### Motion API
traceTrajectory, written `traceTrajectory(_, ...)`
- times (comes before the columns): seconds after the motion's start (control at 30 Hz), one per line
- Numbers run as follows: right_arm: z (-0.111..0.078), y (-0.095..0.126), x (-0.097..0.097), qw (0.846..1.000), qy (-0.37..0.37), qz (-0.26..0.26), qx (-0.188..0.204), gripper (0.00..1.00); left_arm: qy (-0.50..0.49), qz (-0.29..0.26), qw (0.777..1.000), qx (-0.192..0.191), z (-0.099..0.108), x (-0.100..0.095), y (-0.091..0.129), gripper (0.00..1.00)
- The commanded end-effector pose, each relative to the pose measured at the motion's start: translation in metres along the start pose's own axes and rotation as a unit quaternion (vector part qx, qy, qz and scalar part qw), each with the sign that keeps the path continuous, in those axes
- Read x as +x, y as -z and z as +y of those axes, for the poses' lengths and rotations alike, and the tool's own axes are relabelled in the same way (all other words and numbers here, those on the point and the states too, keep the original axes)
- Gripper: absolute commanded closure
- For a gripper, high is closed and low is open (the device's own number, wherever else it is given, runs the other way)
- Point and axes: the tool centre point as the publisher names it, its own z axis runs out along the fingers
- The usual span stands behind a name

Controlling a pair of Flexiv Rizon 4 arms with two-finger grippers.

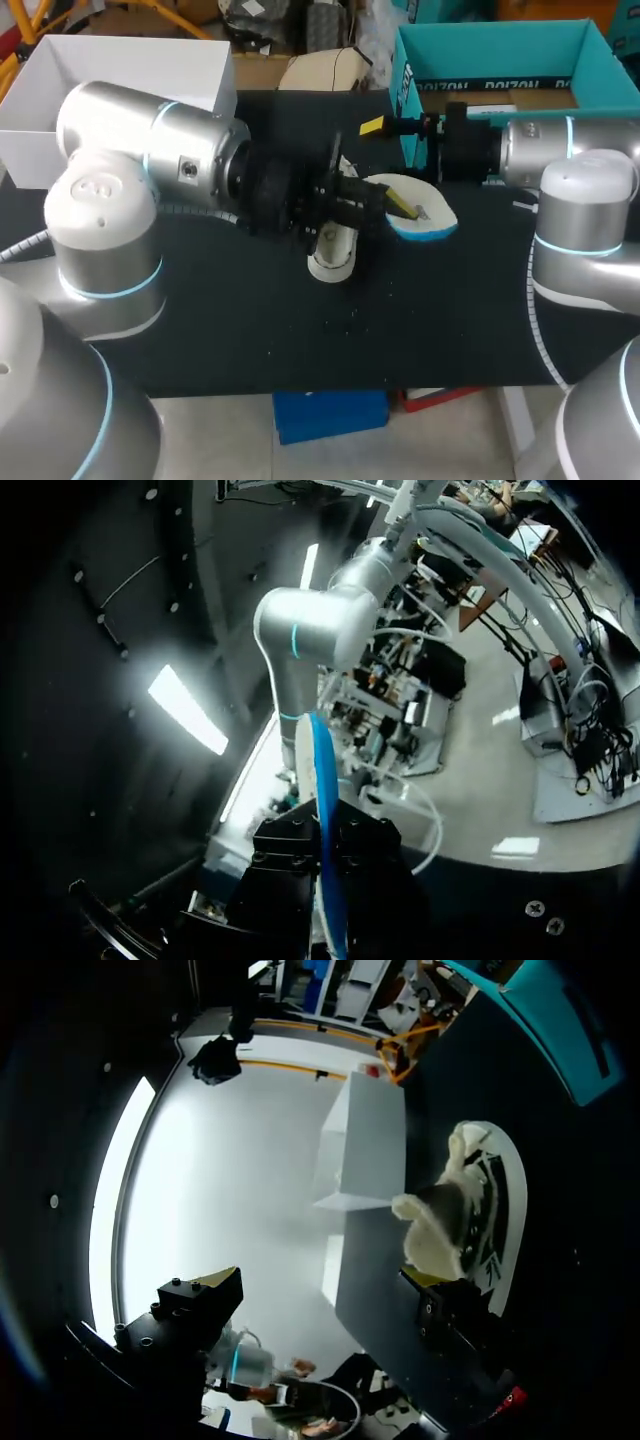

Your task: Take the shoe out of the shoebox, open the shoe tongue, remove and reinsert the insole, then place the shoe into the shoebox

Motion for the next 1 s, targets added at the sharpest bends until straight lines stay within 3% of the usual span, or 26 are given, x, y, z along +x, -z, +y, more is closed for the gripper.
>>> traceTrajectory(0.03, -0.001, -0.001, -0.001, 1.000, 0.000, 0.000, -0.002, 0.00, -0.036, -0.017, 0.999, -0.005, -0.003, 0.048, 0.014, 1.00)
traceTrajectory(0.17, -0.001, -0.001, -0.001, 1.000, 0.000, 0.000, -0.002, 0.00, -0.058, -0.026, 0.998, -0.008, 0.000, 0.078, 0.023, 1.00)
traceTrajectory(0.27, -0.001, -0.001, -0.001, 1.000, 0.000, 0.000, -0.002, 0.00, -0.038, -0.028, 0.998, -0.032, 0.009, 0.099, 0.026, 1.00)
traceTrajectory(0.87, -0.001, -0.001, -0.001, 1.000, 0.000, 0.000, -0.002, 0.00, -0.038, -0.028, 0.998, -0.032, 0.009, 0.099, 0.026, 1.00)
traceTrajectory(1.0, -0.001, -0.001, -0.001, 1.000, 0.000, 0.000, -0.002, 0.00, -0.131, -0.007, 0.991, -0.030, -0.008, 0.119, 0.007, 1.00)
